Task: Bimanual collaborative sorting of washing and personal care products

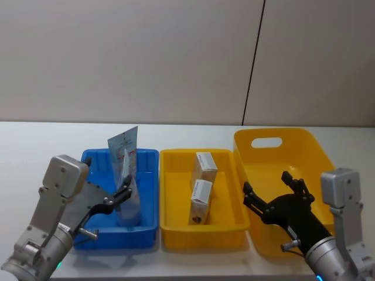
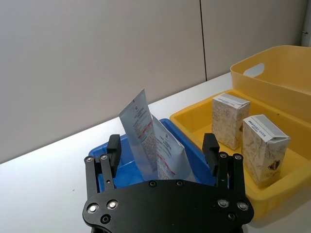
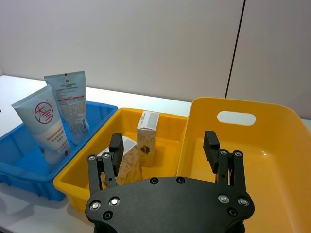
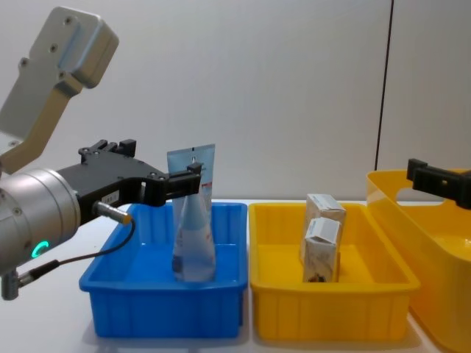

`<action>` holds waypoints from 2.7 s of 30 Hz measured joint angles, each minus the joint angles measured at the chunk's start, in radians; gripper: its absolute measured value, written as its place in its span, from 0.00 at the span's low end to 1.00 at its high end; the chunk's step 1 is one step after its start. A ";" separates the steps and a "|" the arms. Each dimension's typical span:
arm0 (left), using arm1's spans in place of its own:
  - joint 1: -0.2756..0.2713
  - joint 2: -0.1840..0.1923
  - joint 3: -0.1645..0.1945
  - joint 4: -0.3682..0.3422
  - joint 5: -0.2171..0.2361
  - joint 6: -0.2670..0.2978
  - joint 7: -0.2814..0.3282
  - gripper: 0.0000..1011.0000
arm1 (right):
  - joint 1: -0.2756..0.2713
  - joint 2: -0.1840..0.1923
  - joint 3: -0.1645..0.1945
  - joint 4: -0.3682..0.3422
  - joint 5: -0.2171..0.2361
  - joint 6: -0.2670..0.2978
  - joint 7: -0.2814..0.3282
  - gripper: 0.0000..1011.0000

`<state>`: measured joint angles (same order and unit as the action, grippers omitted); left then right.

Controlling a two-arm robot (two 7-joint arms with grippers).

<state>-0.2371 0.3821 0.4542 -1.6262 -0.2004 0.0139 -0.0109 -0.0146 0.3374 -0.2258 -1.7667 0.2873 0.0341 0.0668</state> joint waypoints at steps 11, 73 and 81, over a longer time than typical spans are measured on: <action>0.000 0.000 0.000 0.000 0.000 0.000 0.000 0.99 | 0.004 -0.001 0.000 0.000 0.000 0.022 0.001 0.99; 0.000 0.000 0.000 0.000 0.000 0.000 0.000 0.99 | 0.316 -0.126 -0.236 0.206 -0.151 0.460 -0.048 0.99; 0.000 0.000 0.000 0.000 0.000 0.000 0.000 0.99 | 0.341 -0.165 -0.236 0.275 -0.161 0.456 -0.070 0.99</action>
<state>-0.2371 0.3821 0.4542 -1.6262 -0.2004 0.0139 -0.0110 0.3268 0.1720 -0.4616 -1.4918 0.1260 0.4900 -0.0030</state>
